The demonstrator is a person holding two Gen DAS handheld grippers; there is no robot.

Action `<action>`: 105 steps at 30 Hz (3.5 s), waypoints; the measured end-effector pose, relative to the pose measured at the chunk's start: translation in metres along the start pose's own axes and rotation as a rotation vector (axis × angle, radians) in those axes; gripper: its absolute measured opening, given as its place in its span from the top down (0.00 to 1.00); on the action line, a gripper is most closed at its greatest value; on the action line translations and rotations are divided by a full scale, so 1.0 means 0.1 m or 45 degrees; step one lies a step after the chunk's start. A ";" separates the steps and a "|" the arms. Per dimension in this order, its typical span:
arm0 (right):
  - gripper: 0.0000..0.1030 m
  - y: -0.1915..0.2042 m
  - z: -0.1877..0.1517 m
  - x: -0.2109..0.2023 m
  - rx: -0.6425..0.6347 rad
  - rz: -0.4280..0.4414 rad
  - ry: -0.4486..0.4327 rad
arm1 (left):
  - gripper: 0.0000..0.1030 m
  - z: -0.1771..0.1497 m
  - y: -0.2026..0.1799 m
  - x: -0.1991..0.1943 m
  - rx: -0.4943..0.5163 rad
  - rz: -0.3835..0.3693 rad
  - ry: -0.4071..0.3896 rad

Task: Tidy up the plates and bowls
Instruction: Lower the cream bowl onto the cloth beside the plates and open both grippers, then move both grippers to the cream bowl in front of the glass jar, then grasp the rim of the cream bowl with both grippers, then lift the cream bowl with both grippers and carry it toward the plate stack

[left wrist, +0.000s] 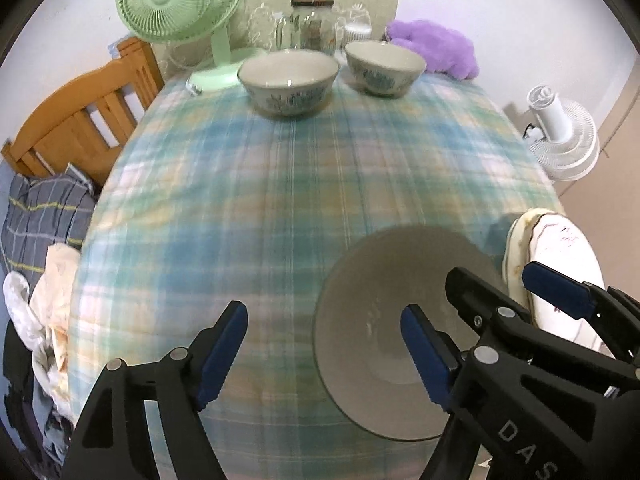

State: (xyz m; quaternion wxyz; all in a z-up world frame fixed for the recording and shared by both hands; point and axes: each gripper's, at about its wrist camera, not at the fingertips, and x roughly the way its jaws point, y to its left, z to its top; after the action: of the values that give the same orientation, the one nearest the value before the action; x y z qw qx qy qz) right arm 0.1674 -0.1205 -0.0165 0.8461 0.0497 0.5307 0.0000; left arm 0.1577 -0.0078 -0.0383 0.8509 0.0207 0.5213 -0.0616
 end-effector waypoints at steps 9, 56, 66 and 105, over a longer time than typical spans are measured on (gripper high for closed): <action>0.37 0.28 0.25 -0.36 0.042 -0.025 -0.137 | 0.20 0.30 0.23 -0.31 0.060 -0.045 -0.123; 0.46 0.46 2.45 1.15 -0.182 0.168 -0.141 | 0.33 2.15 0.51 0.97 -0.204 0.273 -0.151; 0.56 0.53 2.54 1.56 -0.177 0.166 -0.107 | 0.45 2.24 0.66 1.36 -0.253 0.273 -0.101; 0.79 0.29 2.15 1.07 -0.142 0.110 -0.091 | 0.77 1.93 0.33 0.94 -0.170 0.234 -0.067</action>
State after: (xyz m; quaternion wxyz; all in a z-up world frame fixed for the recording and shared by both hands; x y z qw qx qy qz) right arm 0.4089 -0.1040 -0.0168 0.8652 0.0253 0.4967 0.0641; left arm 0.3742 -0.0022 -0.0351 0.8659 0.0102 0.4975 0.0508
